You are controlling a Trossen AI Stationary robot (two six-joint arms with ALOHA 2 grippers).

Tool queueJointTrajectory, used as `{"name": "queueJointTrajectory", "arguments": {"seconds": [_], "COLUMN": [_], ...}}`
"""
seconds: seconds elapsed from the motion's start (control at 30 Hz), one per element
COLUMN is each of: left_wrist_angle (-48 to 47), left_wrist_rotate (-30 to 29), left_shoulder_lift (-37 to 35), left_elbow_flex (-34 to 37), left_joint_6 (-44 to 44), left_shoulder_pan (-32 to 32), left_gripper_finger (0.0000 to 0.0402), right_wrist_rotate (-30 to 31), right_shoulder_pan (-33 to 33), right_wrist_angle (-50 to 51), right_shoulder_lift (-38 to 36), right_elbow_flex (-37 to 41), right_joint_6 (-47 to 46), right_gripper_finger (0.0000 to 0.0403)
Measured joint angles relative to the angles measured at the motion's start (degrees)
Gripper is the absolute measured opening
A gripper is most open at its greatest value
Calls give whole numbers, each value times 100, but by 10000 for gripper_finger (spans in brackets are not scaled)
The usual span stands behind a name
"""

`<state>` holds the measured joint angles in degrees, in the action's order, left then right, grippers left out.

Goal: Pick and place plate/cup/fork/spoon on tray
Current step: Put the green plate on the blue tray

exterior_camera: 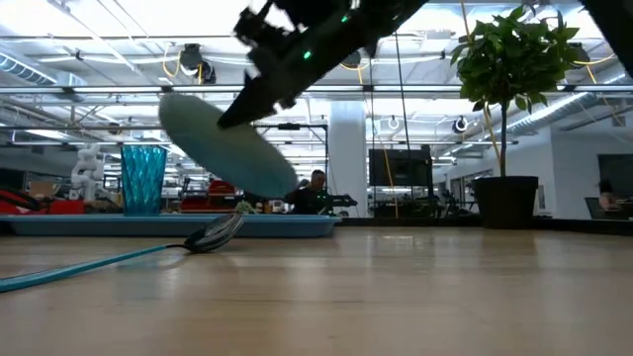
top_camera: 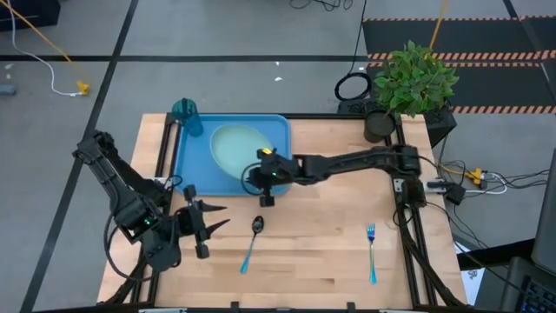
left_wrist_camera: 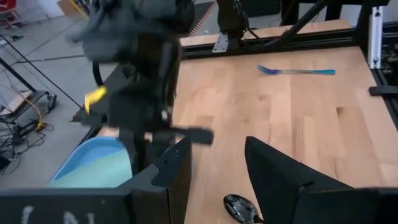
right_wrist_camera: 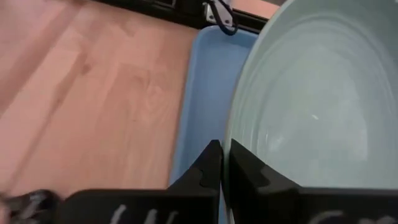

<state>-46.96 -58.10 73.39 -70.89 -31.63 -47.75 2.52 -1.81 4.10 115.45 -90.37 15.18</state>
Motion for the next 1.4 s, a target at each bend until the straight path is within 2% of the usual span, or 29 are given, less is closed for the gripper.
{"name": "queueJointTrajectory", "arguments": {"seconds": [0.13, 0.27, 0.47, 0.83, 0.97, 1.4], "left_wrist_angle": [-5, 9, 9, 14, 22, 32], "left_wrist_rotate": [-190, -204, -206, -206, -205, -197], "left_shoulder_lift": [-3, -7, -7, -7, -5, -3], "left_elbow_flex": [2, 2, 2, 2, 2, 2], "left_joint_6": [52, 61, 42, 63, 65, 95], "left_shoulder_pan": [1, 56, 59, 72, 107, 107], "left_gripper_finger": [152, 152, 152, 152, 152, 152], "right_wrist_rotate": [-258, -267, -277, -293, -616, -571], "right_shoulder_pan": [-134, -203, -265, -390, -469, -483], "right_wrist_angle": [23, 142, 29, 10, -104, -462], "right_shoulder_lift": [594, 1103, 1549, 1664, 1715, 1959], "right_elbow_flex": [-577, -1085, -1427, -1433, -1424, -1418], "right_joint_6": [342, 606, 1127, 1535, 1603, 1583], "right_gripper_finger": [0, 0, 0, 0, 0, 19]}}
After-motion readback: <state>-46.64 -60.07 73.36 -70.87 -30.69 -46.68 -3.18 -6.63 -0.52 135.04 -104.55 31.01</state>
